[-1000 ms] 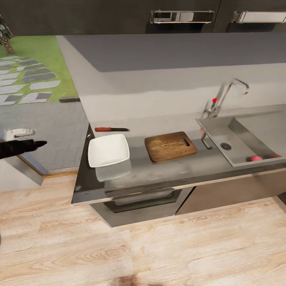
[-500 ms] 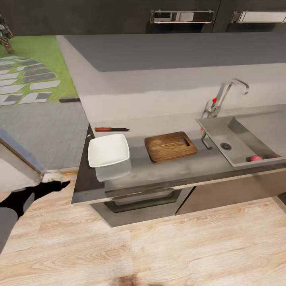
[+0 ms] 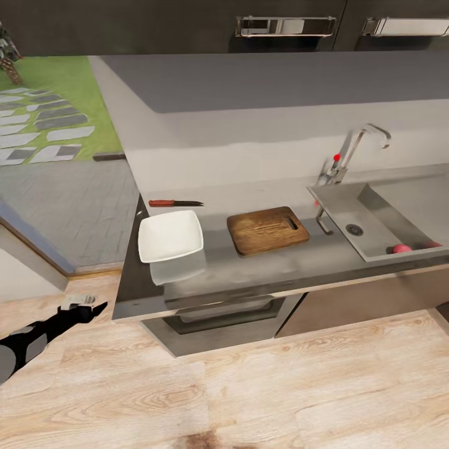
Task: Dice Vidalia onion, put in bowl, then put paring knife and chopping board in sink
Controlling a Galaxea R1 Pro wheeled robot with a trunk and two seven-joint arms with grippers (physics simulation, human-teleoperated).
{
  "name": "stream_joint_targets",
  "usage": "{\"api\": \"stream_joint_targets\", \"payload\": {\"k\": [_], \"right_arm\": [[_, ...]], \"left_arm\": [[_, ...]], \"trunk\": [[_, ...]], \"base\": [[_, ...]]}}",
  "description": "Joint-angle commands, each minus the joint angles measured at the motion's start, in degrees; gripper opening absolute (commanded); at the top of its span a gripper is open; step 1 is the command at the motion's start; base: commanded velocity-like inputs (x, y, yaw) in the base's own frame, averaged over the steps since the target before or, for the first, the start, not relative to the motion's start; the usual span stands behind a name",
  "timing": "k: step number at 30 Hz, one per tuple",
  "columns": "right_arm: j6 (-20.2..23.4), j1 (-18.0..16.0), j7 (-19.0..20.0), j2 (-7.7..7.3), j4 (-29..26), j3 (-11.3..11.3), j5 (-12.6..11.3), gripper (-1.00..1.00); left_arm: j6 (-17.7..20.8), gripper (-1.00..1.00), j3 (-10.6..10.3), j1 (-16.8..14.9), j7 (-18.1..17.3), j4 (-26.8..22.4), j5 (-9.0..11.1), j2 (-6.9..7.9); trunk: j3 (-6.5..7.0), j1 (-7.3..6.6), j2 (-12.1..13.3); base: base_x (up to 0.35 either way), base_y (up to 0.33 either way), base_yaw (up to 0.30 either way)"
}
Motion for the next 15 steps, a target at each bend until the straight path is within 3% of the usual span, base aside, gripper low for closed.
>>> {"api": "stream_joint_targets", "payload": {"k": [1,4,15], "right_arm": [[-0.06,-0.03,-0.50,-0.01,0.03,0.28,0.15,1.00],[-0.06,-0.03,-0.50,-0.01,0.03,0.27,0.15,1.00],[-0.06,-0.03,-0.50,-0.01,0.03,0.24,0.15,1.00]], "left_arm": [[-0.50,1.00,0.48,0.00,0.00,0.28,-0.54,0.35],[-0.83,1.00,0.48,0.55,0.01,0.36,-0.52,1.39],[-1.27,1.00,0.48,2.31,0.01,0.40,-0.50,2.67]], "trunk": [[-0.09,0.03,-0.10],[-0.09,0.03,-0.10],[-0.09,0.03,-0.10]], "base": [[0.000,0.000,0.000],[0.000,0.000,0.000],[0.000,0.000,0.000]]}}
